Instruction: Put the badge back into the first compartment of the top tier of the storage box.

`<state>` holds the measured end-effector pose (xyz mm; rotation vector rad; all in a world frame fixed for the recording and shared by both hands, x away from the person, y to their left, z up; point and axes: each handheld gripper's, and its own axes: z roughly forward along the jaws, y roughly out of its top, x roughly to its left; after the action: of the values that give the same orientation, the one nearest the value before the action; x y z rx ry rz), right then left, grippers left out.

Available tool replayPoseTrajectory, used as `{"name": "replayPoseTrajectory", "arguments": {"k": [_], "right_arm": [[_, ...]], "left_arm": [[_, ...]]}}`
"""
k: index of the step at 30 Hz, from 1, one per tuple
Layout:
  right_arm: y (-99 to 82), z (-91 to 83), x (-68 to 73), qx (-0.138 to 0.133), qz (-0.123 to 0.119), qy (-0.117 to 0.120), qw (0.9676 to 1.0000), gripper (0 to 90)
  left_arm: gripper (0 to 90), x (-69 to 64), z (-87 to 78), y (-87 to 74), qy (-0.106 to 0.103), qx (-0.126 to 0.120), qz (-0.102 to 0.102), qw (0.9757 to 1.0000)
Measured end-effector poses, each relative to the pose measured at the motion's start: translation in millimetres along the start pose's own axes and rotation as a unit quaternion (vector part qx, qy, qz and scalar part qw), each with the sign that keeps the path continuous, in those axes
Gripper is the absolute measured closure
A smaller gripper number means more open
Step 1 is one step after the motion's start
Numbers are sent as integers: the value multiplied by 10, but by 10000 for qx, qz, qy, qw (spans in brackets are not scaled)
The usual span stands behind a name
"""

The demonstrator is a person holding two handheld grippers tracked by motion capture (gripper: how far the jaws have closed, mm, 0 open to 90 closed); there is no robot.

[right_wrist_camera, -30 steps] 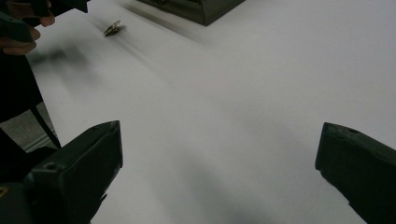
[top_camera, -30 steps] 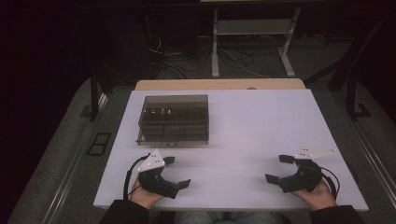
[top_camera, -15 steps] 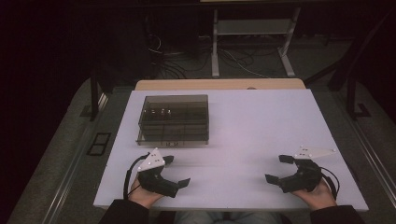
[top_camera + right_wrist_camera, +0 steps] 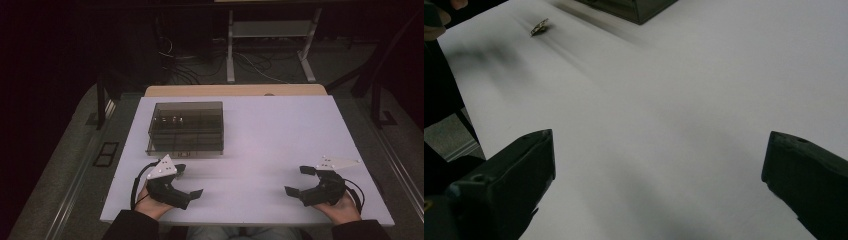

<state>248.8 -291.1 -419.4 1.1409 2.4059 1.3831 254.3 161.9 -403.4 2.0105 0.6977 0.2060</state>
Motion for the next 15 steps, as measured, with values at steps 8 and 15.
{"name": "replayPoseTrajectory", "arguments": {"k": [8, 15], "right_arm": [[-2, -3, -4, 15, 12, -20, 10000, 5], [-4, -2, -4, 30, 2, -34, 10000, 5]], "left_arm": [[0, 75, -69, 38, 112, 100, -62, 9999], [0, 168, -61, 4, 226, 274, -143, 9993]]}}
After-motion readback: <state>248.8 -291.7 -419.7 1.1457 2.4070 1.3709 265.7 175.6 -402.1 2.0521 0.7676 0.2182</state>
